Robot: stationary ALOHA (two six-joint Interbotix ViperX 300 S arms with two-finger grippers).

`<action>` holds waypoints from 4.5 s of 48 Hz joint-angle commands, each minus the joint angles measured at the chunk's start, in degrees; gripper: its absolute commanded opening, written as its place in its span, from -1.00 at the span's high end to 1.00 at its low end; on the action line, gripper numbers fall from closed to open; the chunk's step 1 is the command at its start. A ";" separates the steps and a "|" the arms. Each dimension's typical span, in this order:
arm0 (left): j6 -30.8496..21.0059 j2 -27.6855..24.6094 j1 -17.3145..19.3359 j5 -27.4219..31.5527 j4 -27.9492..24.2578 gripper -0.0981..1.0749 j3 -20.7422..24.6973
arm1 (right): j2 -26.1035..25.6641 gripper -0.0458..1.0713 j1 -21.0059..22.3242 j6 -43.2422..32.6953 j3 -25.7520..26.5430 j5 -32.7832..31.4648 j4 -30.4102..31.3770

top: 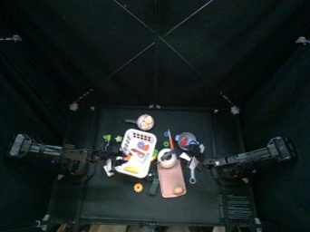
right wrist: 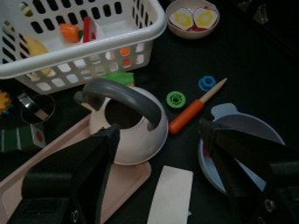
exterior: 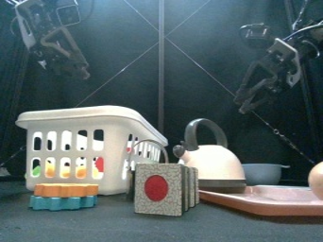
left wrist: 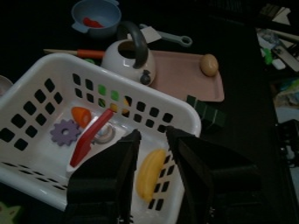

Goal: Grab kettle

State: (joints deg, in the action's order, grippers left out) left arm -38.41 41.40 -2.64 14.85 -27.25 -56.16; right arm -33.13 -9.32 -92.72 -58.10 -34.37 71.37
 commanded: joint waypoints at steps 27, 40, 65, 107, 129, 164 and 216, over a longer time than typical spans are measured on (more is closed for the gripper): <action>0.09 0.18 5.19 -18.72 -6.42 -0.42 -4.75 | 1.23 -0.89 9.93 15.12 11.25 9.93 -5.45; 0.09 0.44 9.40 -19.69 -6.42 -0.42 -5.54 | 3.69 -0.89 23.47 29.79 14.24 10.99 -19.34; 5.19 1.93 12.04 -25.93 -8.79 -0.42 -6.68 | 12.48 -0.89 24.08 71.98 25.58 6.50 -49.66; 8.53 5.19 15.56 -26.19 -6.77 -0.42 -10.55 | 15.82 -0.88 21.53 101.25 16.52 13.27 -77.26; 8.61 6.24 16.70 -26.10 -5.36 -0.42 -11.34 | 20.48 -0.70 21.53 101.51 17.40 13.10 -76.82; 8.61 6.24 17.14 -26.10 -4.39 -0.42 -11.95 | 17.93 -0.38 21.53 101.34 21.01 7.82 -76.82; 8.70 6.24 17.23 -24.87 -4.39 -0.42 -11.87 | 20.48 -0.40 21.53 101.34 19.42 9.49 -78.40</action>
State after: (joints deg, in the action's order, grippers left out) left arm -29.62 47.72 14.33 -9.76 -31.73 -68.82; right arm -12.92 12.13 8.53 -39.46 -25.22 -7.29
